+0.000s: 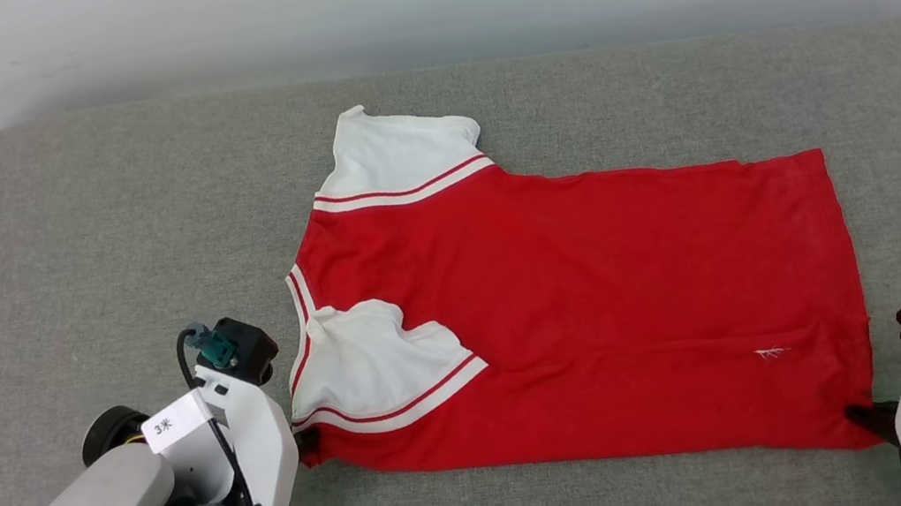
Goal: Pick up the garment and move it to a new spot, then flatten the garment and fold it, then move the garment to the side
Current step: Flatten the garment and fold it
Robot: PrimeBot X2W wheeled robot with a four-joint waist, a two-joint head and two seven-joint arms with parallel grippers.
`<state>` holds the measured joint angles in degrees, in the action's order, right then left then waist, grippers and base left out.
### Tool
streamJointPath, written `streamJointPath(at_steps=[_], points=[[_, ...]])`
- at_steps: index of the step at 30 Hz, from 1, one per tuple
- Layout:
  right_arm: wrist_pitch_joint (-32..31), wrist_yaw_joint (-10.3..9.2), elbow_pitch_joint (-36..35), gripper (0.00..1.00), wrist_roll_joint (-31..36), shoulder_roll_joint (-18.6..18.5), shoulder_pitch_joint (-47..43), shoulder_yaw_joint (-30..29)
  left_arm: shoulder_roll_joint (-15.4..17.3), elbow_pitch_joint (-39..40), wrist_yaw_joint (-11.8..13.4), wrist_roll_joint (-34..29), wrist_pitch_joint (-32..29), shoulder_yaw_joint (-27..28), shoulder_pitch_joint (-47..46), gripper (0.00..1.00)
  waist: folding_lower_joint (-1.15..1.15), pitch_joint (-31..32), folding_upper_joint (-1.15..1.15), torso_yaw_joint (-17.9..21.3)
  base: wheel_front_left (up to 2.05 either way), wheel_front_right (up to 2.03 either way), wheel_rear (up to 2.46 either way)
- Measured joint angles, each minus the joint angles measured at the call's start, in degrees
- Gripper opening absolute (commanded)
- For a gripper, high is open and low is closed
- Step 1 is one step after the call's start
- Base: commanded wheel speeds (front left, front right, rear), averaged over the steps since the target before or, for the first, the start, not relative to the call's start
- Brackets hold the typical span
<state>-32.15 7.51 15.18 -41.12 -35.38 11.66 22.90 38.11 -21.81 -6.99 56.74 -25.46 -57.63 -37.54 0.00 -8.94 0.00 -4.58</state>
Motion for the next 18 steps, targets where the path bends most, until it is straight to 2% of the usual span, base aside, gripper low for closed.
streamJointPath(at_steps=[7,18], points=[[2.00,0.01,-2.82,0.00,-1.68,-2.35,-1.87,-2.09,1.88,2.12,0.20,1.09,0.77,0.26,2.03,0.00,0.00,2.66,0.00,0.25,0.00,0.00,0.00],[0.54,0.01,-8.71,0.00,-2.63,-3.72,-8.77,-6.50,6.03,10.04,2.54,3.07,0.08,-0.10,7.51,0.00,0.00,5.31,0.00,0.63,0.00,0.00,0.00]])
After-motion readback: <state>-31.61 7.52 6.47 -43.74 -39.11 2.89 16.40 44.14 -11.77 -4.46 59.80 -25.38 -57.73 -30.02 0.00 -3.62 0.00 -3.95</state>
